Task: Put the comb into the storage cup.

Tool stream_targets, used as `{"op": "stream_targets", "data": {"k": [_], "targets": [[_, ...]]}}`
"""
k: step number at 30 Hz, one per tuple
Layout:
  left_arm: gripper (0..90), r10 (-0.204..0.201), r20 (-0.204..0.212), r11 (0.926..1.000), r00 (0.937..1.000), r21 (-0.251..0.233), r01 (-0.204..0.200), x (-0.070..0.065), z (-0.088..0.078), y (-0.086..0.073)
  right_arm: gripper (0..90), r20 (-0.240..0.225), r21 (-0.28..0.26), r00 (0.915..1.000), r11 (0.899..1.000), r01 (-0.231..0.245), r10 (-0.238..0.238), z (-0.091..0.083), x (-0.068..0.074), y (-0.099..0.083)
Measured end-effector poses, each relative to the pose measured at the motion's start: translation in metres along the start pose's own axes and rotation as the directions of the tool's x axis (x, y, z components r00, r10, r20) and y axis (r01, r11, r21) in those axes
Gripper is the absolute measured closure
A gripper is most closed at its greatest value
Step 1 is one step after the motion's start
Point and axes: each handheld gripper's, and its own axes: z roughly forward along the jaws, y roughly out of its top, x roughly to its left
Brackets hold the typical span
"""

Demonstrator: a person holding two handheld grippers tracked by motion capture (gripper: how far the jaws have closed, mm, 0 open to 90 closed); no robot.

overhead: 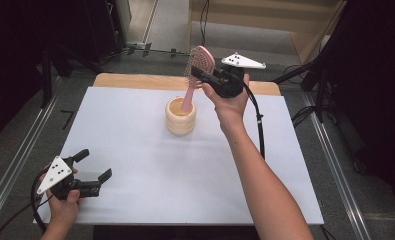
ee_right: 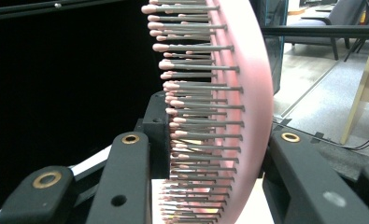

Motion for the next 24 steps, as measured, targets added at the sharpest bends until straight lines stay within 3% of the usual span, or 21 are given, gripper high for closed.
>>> {"op": "stream_targets", "data": {"k": [24], "targets": [[0.0,0.003,0.005,1.0000,1.0000,-0.004,-0.002,0.000,0.000,0.000,61.3,0.004,0.026,0.9999,1.000,0.013,-0.013,0.016,0.001,-0.012]]}}
